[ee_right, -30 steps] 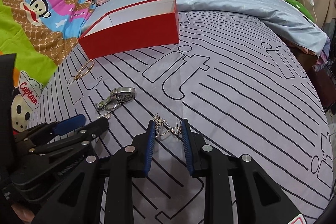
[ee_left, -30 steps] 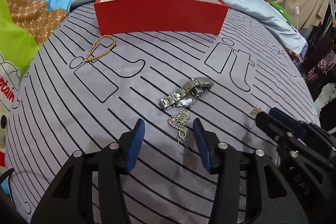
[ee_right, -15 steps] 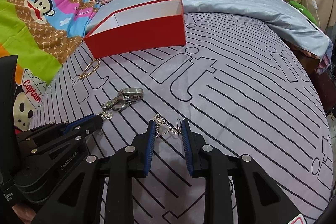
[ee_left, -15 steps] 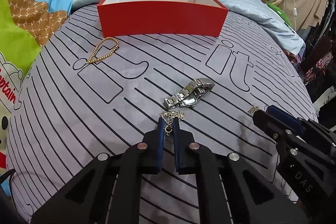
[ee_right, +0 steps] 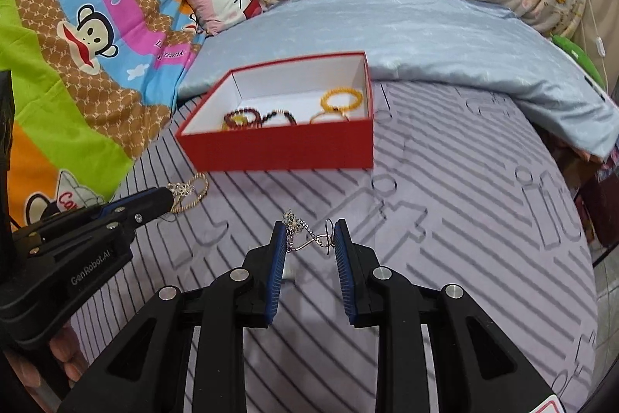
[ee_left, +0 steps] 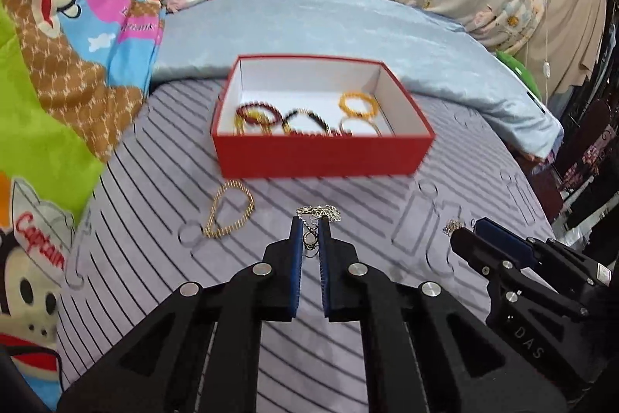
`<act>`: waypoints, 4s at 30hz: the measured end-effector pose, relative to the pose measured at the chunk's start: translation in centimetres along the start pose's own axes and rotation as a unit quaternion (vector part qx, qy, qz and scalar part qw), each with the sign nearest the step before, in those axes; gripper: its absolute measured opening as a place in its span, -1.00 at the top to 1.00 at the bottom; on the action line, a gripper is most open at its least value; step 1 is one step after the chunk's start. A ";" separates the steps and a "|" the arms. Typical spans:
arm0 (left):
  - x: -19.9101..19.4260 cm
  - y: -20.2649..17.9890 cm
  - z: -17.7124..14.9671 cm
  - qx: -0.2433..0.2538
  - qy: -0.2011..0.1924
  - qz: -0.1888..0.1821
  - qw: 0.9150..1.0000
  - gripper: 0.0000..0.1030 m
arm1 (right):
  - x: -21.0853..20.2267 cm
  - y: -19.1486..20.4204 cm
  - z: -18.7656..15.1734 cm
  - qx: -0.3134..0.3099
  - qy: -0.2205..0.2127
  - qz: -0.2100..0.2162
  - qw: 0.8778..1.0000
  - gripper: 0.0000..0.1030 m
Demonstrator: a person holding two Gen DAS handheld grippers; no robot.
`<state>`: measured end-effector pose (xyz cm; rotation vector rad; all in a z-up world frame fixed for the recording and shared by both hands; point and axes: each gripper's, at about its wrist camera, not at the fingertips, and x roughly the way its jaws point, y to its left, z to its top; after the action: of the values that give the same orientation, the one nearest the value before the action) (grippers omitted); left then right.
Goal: Organize jewelry
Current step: 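Carry the heart pendant chain with the left tool while the right tool carries its chain into the box, then open the left tool inside the red box while the right tool releases its chain there, then withdraw both open tools from the box over the remaining jewelry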
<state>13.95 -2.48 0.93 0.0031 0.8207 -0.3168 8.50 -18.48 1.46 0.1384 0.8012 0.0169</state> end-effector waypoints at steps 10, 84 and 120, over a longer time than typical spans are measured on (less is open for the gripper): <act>2.8 1.1 7.3 0.001 -0.026 0.021 0.999 0.85 | 3.7 0.8 7.3 -0.020 -0.020 0.005 1.000 0.53; 9.6 0.7 11.3 0.012 -0.011 0.070 0.997 0.35 | 9.3 0.3 11.9 -0.005 -0.013 -0.041 0.999 0.24; 2.2 6.0 -2.6 -0.040 0.030 0.080 0.996 0.21 | 2.6 1.5 -4.4 0.025 0.050 -0.025 0.998 -0.05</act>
<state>15.13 2.93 -3.12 0.0039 0.8870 -0.1336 7.24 -16.27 -3.21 0.1668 0.9043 -0.0437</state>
